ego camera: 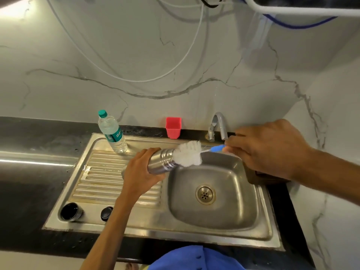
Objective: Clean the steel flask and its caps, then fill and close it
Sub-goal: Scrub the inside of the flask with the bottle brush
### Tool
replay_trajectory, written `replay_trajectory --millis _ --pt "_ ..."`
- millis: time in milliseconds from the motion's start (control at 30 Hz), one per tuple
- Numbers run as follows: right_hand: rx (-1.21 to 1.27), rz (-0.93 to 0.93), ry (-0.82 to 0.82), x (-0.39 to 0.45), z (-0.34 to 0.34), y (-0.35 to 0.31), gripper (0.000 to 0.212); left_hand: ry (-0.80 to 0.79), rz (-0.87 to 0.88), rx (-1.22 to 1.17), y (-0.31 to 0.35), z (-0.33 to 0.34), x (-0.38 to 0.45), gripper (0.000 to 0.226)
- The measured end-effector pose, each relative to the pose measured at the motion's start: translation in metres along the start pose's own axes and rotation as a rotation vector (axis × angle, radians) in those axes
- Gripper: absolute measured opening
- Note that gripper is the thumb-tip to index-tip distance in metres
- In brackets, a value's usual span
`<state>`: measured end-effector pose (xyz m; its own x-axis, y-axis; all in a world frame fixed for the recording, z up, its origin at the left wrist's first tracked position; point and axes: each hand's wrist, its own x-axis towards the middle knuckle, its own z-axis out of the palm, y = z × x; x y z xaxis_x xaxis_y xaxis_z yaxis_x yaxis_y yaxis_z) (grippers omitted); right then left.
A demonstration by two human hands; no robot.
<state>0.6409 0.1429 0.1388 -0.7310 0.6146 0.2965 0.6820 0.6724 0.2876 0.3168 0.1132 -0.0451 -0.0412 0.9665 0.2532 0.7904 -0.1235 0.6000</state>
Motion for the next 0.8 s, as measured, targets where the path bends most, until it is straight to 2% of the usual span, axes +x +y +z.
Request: replay_trajectory --millis 67,200,267,367,433,467,567,600,667,733,800 --pt "-0.062 -0.088 0.048 -0.001 0.004 -0.008 0.009 -0.024 0.019 -0.014 0.013 0.003 0.002 0.073" --pt "-0.143 -0.215 -0.077 0.004 0.042 -0.037 0.011 -0.082 0.070 -0.052 0.035 0.016 0.007 0.070" --pt "-0.047 -0.163 -0.040 0.005 0.036 -0.019 0.007 -0.080 0.058 -0.027 0.023 0.012 0.007 0.078" --pt "0.009 0.004 -0.080 0.006 0.001 0.014 0.031 0.030 0.010 0.053 0.000 -0.006 0.005 0.083" --pt "-0.004 0.136 -0.208 0.008 -0.006 0.016 0.040 0.090 0.044 0.130 0.012 -0.005 0.009 0.077" --pt "0.085 0.190 -0.282 0.011 0.000 0.011 0.043 0.112 0.071 0.163 0.025 -0.002 0.012 0.075" --pt "0.719 0.327 -0.726 0.021 0.028 0.002 0.046 0.168 0.174 0.240 0.054 0.014 0.011 0.077" --pt "0.867 0.374 -0.862 0.022 0.030 0.011 0.047 0.164 0.202 0.262 0.053 0.015 0.009 0.081" --pt "0.980 0.417 -1.042 0.021 0.019 0.041 0.051 0.164 0.174 0.263 0.036 0.011 0.004 0.087" --pt "0.959 0.417 -1.094 0.017 0.007 0.063 0.049 0.177 0.103 0.247 0.018 0.007 -0.002 0.086" --pt "0.825 0.360 -0.995 0.008 0.009 0.055 0.050 0.164 0.102 0.233 0.017 0.008 -0.003 0.081"
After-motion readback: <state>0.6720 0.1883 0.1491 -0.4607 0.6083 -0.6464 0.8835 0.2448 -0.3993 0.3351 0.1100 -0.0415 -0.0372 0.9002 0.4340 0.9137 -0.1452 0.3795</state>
